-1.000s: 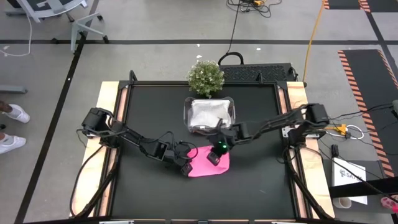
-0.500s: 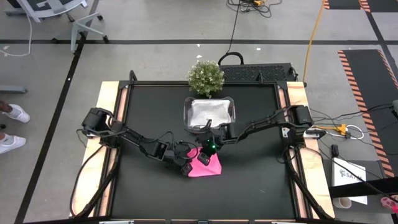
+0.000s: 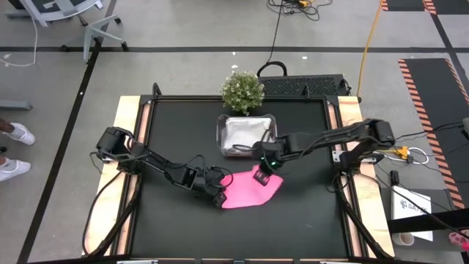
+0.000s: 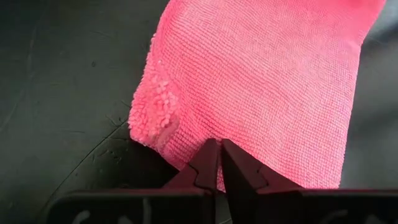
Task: Fold microfiber towels
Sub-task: Fold the pink microfiber towel
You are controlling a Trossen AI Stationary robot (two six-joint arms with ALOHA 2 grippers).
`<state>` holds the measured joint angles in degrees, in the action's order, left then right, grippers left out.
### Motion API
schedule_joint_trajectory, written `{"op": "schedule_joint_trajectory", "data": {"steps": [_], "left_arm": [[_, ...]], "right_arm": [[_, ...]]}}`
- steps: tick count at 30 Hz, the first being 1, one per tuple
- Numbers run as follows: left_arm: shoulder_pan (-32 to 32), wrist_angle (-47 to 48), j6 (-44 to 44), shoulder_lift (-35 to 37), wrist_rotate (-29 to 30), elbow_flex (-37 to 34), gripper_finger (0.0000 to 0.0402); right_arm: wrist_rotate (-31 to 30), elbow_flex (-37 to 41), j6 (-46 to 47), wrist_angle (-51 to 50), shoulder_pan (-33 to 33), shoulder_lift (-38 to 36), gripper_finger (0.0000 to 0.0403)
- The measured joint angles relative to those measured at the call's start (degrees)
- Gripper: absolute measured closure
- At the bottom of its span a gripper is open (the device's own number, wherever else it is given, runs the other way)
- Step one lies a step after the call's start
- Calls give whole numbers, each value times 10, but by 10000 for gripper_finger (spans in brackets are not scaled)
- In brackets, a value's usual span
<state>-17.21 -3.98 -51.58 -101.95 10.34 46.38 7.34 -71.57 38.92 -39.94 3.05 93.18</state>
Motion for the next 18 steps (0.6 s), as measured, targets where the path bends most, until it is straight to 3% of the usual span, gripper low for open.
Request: {"op": "schedule_joint_trajectory", "data": {"steps": [5,10,18], "left_arm": [[0,5,-8,0,0,0,376],[0,6,-11,0,0,0,376],[0,7,-30,0,0,0,376]], "right_arm": [[-47,1,7,-120,-1,-40,398],[-58,1,-16,-148,-1,-49,385],[-66,26,-51,-153,-1,-48,331]]}}
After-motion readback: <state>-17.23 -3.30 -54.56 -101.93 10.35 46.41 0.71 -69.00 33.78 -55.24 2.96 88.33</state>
